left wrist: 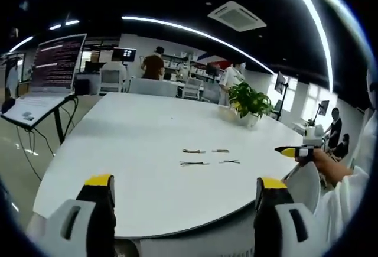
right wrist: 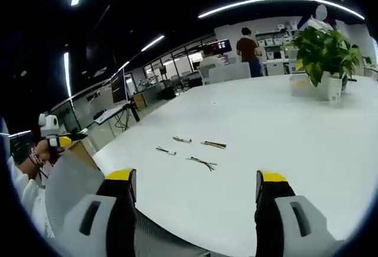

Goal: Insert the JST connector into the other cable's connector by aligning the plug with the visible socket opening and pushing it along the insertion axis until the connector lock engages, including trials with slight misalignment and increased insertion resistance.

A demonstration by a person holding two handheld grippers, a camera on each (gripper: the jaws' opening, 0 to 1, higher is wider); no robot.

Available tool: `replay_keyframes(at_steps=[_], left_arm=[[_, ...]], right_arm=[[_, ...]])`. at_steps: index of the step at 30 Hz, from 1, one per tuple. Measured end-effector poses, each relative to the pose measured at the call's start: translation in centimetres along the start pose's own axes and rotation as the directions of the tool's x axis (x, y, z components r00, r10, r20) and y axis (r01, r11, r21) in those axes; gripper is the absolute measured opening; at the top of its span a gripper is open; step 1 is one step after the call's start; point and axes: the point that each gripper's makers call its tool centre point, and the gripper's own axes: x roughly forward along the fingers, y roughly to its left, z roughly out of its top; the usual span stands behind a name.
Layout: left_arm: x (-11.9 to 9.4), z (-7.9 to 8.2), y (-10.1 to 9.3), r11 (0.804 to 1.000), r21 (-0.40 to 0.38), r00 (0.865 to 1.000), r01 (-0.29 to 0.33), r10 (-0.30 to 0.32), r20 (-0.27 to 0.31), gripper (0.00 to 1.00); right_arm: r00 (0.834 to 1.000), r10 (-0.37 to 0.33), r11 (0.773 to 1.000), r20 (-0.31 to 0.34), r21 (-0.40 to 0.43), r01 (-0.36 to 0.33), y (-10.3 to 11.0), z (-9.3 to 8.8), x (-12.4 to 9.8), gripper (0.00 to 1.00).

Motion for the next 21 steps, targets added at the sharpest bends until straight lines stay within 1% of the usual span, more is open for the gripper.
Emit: replay_keyframes(at_steps=[3,6,9,12,16,21], left_arm=[[0.0,0.1,0.3,1.000,0.003,1.000,-0.003,0.003,0.002,0.98],[0.2,0.4,0.5,1.000,0.001,1.000,-0.004,0.004,0.007,0.98],[0.5,0.8,0.6,1.000,0.003,1.000,0.003,-0.003,0.016,0.98],[0.8,0.9,0.8,1.000,0.009,1.000,0.011,-0.011,0.013,0.98],[1.2,1.1,1.4,1.000,0.002,0.999,0.026,-0.026,0.019,0.98],[1.5,1.1,2.2,0.999,-0.009,0.999,0.040,-0.039,0.018,0.97]], right_arm=[[1.000,-0.013,1.000,-0.002,-0.014,0.013,-0.2,0.0,-0.3,0.82],[1.000,-0.018,1.000,0.010,0.004,0.018,-0.4,0.1,-0.6,0.81],[1.000,-0.024,1.000,0.012,0.010,0.024,-0.4,0.1,-0.7,0.81],[0.999,-0.037,0.999,0.010,0.009,0.037,-0.5,0.0,-0.8,0.81],[0.999,-0.046,0.999,0.013,0.011,0.045,-0.1,0.3,-0.9,0.80],[0.998,-0.065,0.998,-0.015,-0.004,0.065,0.1,0.6,-0.8,0.80]])
